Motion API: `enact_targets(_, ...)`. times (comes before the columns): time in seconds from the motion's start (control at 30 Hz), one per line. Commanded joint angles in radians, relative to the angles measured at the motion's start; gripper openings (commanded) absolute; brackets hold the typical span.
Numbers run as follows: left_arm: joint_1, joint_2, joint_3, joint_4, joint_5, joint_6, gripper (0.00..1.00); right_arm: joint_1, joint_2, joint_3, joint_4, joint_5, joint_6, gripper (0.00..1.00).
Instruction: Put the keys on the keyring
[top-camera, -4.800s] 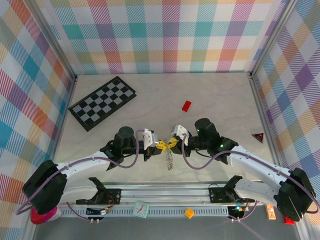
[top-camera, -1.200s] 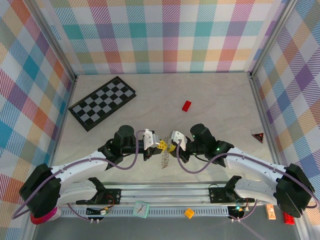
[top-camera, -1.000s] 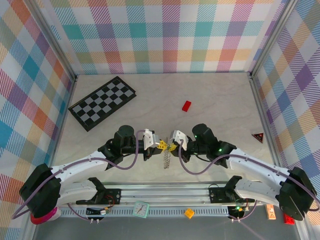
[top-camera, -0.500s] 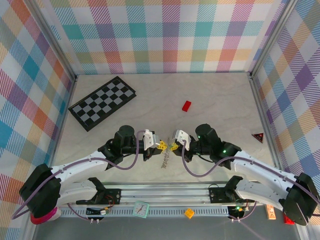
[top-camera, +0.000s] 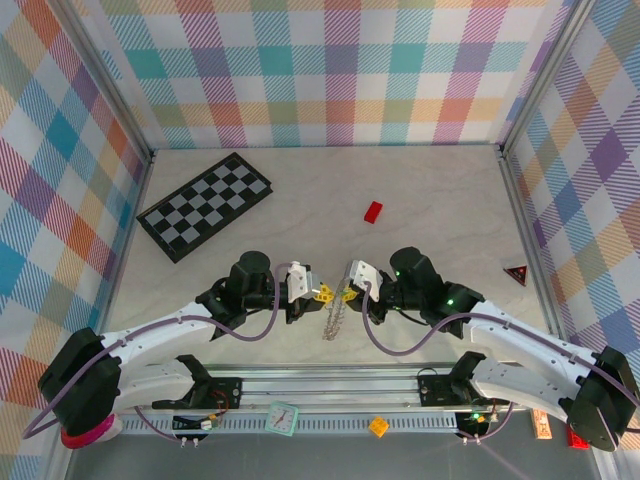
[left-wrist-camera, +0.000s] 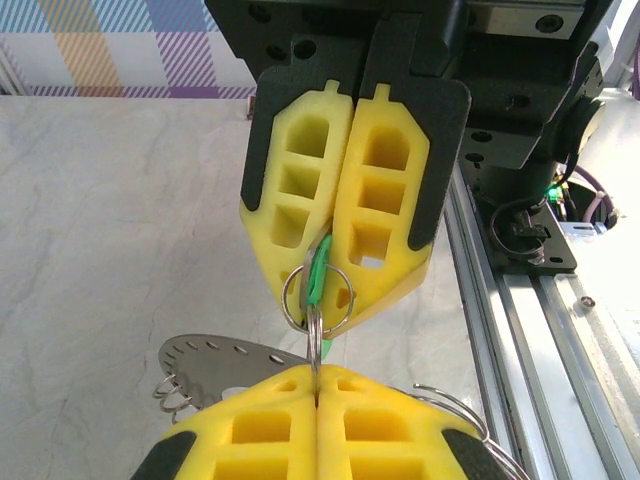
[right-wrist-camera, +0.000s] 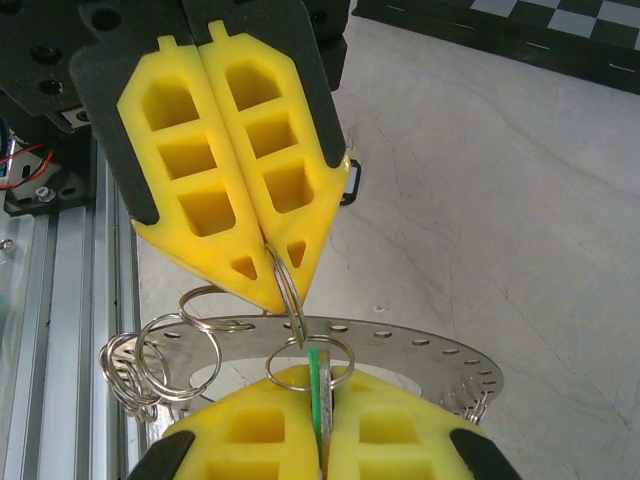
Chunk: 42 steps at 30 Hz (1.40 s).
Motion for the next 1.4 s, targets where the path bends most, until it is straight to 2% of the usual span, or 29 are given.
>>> enact_targets(0.0,-0.007,-0.025,0.007,0.019,0.020,-0.001,0.00,0.000,0.037,0.000,-0.004,0.004,-0.025,0.00)
enact_targets(0.23,-0.008,-0.020,0.004,0.047,0.025,-0.013,0.00,0.000,0.125,0.028,-0.045,-0.066,-0.029,0.00)
enact_targets(0.47,-0.008,0.000,0.008,0.044,0.018,-0.009,0.00,0.000,0.109,0.038,-0.008,-0.102,-0.024,0.00)
enact_targets(0.7,-0.007,0.013,0.013,0.022,0.011,0.005,0.00,0.000,0.043,0.020,0.040,-0.010,-0.012,0.00)
enact_targets(1.03,-0.007,0.015,0.014,-0.004,0.002,0.012,0.00,0.000,-0.010,0.014,0.012,0.046,-0.029,0.00)
enact_targets(1.3,-0.008,-0.003,0.013,-0.006,0.005,0.011,0.00,0.000,0.018,0.012,-0.040,0.049,-0.051,0.00)
enact_targets(1.37,-0.008,-0.003,0.013,0.003,0.006,0.008,0.00,0.000,0.056,0.020,-0.081,0.012,-0.060,0.00)
